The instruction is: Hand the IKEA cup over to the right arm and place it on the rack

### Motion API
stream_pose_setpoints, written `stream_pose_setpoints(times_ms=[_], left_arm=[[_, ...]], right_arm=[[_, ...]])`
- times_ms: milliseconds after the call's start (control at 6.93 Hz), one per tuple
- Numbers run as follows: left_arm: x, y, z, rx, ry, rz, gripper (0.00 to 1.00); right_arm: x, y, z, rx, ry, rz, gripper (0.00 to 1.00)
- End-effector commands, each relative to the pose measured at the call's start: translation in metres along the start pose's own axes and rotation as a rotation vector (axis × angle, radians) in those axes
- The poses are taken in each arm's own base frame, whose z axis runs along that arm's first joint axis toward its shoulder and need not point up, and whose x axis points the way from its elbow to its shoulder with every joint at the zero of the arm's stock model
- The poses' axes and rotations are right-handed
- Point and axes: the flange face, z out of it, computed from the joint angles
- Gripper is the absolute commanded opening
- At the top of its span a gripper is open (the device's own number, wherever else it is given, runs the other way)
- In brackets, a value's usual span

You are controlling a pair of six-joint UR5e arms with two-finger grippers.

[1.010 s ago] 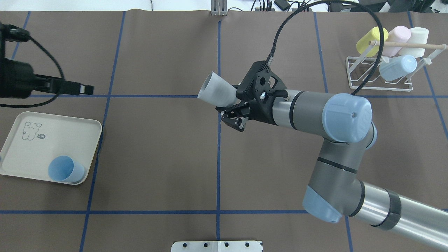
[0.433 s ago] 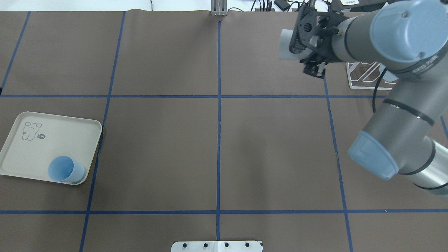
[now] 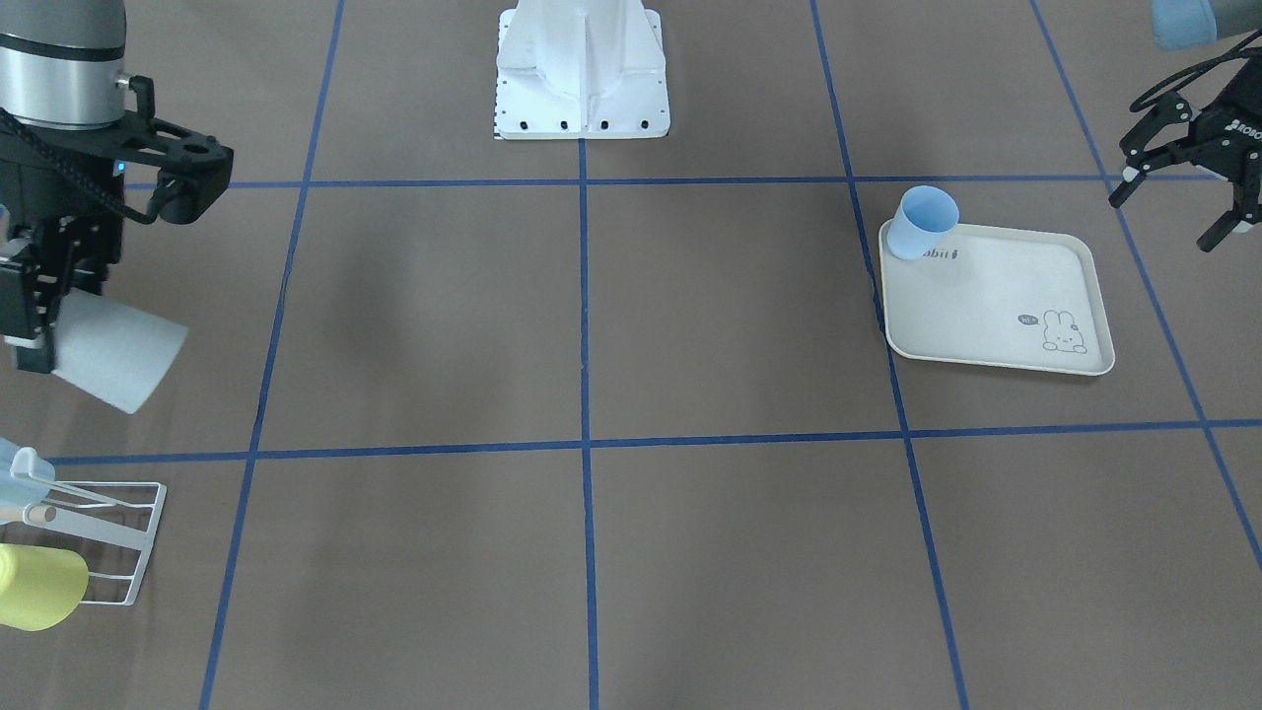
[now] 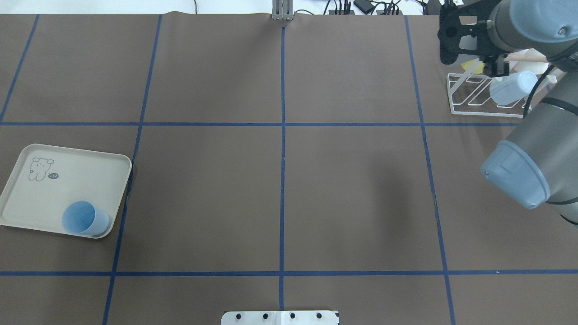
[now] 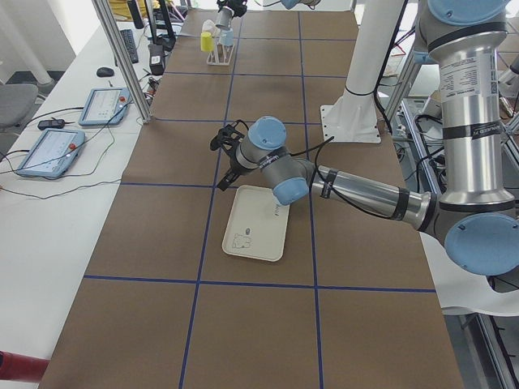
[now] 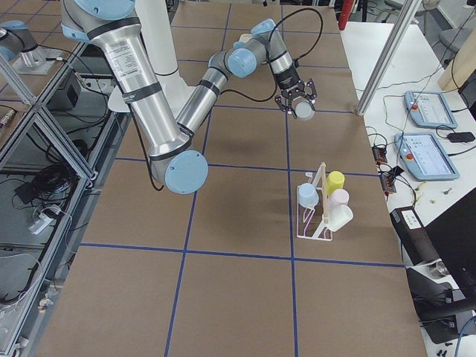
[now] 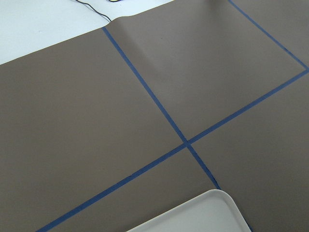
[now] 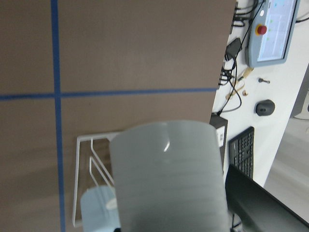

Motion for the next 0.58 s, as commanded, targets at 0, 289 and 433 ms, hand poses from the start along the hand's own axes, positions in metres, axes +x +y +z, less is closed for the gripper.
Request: stream_pose_setpoints(times_ms=[0,289,433], left_arm=[[0.000,0.000,0.000,-0.001,0.001,-0.004,1.00],[0.000,0.000,0.000,-0.001,0.002,-0.004,1.00],[0.000,0.000,0.000,-0.001,0.002,-0.004,1.00]], right_arm=[[-0.024,0.035,0.042,-0.215,-0.015,-0.179,0.00],[-0.025,0.031,0.071,-0.263,-0.016,-0.191,0.00],[-0.029,0.028,0.094,-0.243,0.005,-0.175,0.00]])
